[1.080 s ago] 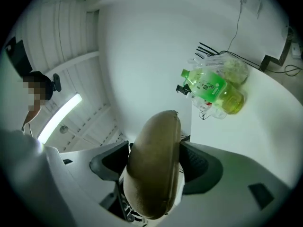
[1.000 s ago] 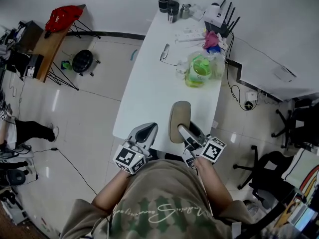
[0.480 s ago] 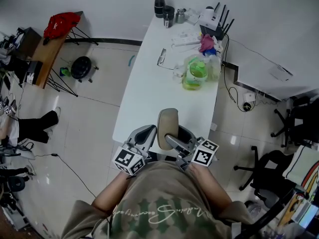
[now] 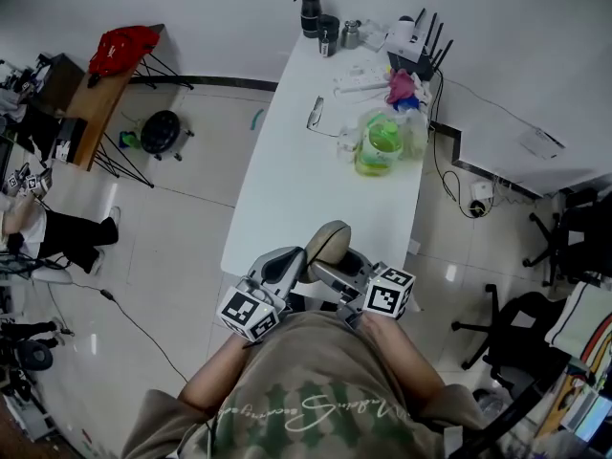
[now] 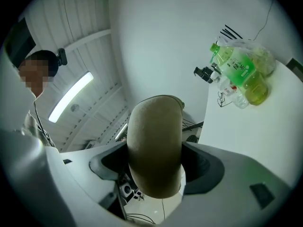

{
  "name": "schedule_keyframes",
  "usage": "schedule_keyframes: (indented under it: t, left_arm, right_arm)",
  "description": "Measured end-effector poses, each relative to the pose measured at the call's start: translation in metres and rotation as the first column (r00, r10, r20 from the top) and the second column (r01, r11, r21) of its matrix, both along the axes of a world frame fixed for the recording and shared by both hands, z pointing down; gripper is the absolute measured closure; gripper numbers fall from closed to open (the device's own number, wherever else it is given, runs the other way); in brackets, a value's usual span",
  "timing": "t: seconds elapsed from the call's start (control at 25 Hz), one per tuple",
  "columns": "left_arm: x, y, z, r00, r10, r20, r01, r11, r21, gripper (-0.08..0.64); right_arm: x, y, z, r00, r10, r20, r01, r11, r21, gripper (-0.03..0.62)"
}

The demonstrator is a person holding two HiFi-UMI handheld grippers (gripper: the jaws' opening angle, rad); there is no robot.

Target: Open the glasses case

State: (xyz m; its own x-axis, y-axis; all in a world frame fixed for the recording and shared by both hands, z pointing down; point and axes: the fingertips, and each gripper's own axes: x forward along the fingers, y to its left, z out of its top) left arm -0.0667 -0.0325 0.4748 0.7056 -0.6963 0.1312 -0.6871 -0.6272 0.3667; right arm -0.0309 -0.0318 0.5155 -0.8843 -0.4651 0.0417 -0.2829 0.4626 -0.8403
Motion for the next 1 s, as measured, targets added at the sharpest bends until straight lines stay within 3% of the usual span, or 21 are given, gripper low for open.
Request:
schedule_keyframes:
  t: [0.24, 0.48, 0.64, 0.76, 0.92, 1.0]
  left_arm:
    - [0.000, 0.004, -0.004, 0.999, 0.013, -0.031, -0.013, 1.000, -0.013, 0.555]
    - [-0.003, 0.009, -0.014, 0.989, 0.038, -0.141, -0.045, 0.998, -0.043, 0.554]
    - [-0.006, 0.009, -0.015, 0.988, 0.011, -0.156, -0.017, 0.999, -0.040, 0.555]
    - [-0.004, 0.006, -0.017, 0.994, 0.013, -0.108, -0.016, 1.000, -0.025, 0.555]
    - [-0.011, 0.001, -0.007, 0.997, -0.002, 0.083, -0.002, 0.999, 0.044, 0.554]
    - [-0.012, 0.005, -0.004, 0.991, 0.015, 0.135, -0.024, 0.998, 0.060, 0.554]
  right_arm:
    - [-0.003, -0.001, -0.003, 1.000, 0.012, -0.020, -0.011, 1.000, 0.012, 0.247]
    - [-0.010, -0.002, -0.014, 0.999, -0.021, -0.048, 0.026, 0.996, 0.090, 0.246]
    - [-0.014, -0.003, -0.015, 0.998, -0.033, -0.044, 0.037, 0.995, 0.088, 0.245]
    - [-0.011, -0.006, -0.016, 0.999, 0.010, -0.044, -0.007, 0.997, 0.072, 0.245]
    - [0.000, -0.014, -0.010, 0.994, 0.110, -0.005, -0.110, 0.994, -0.026, 0.247]
    - [0.005, -0.017, -0.008, 0.991, 0.131, -0.019, -0.131, 0.991, -0.039, 0.247]
